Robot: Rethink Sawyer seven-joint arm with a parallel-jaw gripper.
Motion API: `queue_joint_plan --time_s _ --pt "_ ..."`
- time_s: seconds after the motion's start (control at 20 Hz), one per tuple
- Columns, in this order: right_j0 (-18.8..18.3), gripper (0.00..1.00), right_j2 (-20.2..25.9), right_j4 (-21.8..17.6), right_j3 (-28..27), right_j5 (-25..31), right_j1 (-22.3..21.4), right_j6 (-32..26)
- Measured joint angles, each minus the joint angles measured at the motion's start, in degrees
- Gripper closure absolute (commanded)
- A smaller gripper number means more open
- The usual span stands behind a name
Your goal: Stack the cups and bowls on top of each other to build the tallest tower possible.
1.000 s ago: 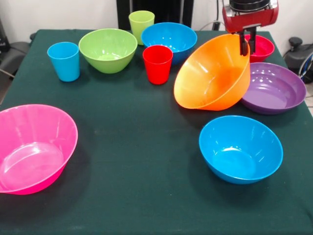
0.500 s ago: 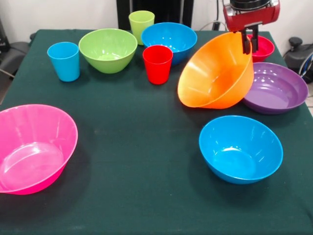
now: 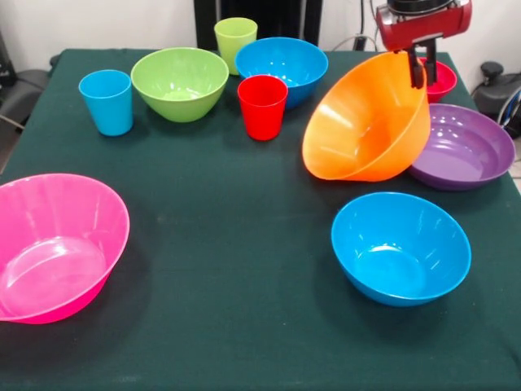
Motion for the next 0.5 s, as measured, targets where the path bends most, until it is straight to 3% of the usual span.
queue_joint_plan --time_s 0.5 --pt "2.0 1.00 1.5 4.3 0.1 0.7 0.1 0.0"
